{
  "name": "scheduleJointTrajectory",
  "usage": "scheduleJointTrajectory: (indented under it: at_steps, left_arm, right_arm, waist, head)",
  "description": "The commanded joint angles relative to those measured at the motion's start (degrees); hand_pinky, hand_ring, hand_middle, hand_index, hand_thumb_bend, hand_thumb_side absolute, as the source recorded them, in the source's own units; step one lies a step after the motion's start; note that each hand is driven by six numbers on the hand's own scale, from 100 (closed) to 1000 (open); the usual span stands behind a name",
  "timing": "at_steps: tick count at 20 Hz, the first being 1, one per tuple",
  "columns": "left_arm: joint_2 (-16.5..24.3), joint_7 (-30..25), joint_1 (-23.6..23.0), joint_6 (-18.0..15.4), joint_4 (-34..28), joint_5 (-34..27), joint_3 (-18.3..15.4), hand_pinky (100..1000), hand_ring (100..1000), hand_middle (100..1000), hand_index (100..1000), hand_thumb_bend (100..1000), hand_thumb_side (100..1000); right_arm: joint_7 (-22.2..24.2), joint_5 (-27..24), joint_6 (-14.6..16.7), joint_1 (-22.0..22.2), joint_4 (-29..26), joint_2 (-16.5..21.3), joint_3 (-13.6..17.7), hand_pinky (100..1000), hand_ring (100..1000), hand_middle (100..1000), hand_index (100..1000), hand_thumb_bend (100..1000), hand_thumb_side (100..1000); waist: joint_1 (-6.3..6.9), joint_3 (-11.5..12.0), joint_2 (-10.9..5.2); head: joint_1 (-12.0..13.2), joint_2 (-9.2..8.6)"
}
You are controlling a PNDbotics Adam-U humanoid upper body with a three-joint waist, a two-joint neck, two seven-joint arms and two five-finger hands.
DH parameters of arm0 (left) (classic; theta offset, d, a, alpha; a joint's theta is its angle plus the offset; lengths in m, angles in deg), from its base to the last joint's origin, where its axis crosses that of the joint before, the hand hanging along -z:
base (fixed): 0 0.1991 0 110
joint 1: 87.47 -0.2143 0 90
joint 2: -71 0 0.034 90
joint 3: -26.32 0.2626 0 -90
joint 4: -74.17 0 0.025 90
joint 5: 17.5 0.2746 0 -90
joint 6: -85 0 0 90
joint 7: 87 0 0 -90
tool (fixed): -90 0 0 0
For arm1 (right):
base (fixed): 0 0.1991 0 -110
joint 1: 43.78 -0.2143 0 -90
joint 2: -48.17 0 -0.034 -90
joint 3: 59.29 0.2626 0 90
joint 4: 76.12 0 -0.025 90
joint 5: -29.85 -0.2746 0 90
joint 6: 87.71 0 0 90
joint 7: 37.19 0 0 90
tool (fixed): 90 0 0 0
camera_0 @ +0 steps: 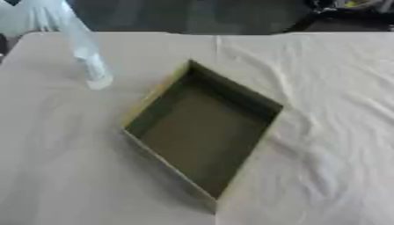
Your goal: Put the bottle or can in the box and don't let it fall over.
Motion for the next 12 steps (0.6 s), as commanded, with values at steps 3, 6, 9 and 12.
scheduleJointTrajectory:
  at_steps: [3, 6, 9, 12]
  left_arm:
    - [7.38, -2.09, 2.98, -3.39, 12.42, 1.11, 1.22, 1000, 1000, 1000, 889, 398, 346]
    - [8.12, -2.22, 4.00, -5.33, 16.05, 2.21, 1.73, 1000, 1000, 1000, 882, 404, 360]
    - [8.18, -2.83, 4.27, -6.01, 17.47, 2.29, 2.05, 1000, 1000, 1000, 870, 408, 382]
    - [8.00, -4.01, 4.32, -6.24, 18.06, 2.02, 2.21, 1000, 1000, 1000, 866, 419, 403]
  right_arm:
    - [-0.03, -0.04, -0.05, -0.55, -1.32, 1.64, 0.53, 1000, 1000, 899, 1000, 100, 533]
    - [0.11, 0.01, -0.14, -0.58, -1.32, 1.55, 0.49, 1000, 1000, 899, 1000, 100, 533]
    - [0.17, 0.00, -0.20, -0.64, -1.32, 1.46, 0.52, 1000, 1000, 898, 1000, 100, 534]
    - [0.27, -0.04, -0.24, -0.71, -1.32, 1.42, 0.49, 1000, 1000, 899, 1000, 100, 533]
  waist:
    - [-0.04, -0.35, -0.78]
    - [-0.09, -0.47, -0.75]
    - [-0.10, -0.57, -0.75]
    - [-0.09, -0.65, -0.76]
  head:
    - [-0.27, -1.44]
    - [-0.19, -1.61]
    - [-0.13, -1.57]
    - [-0.12, -1.66]
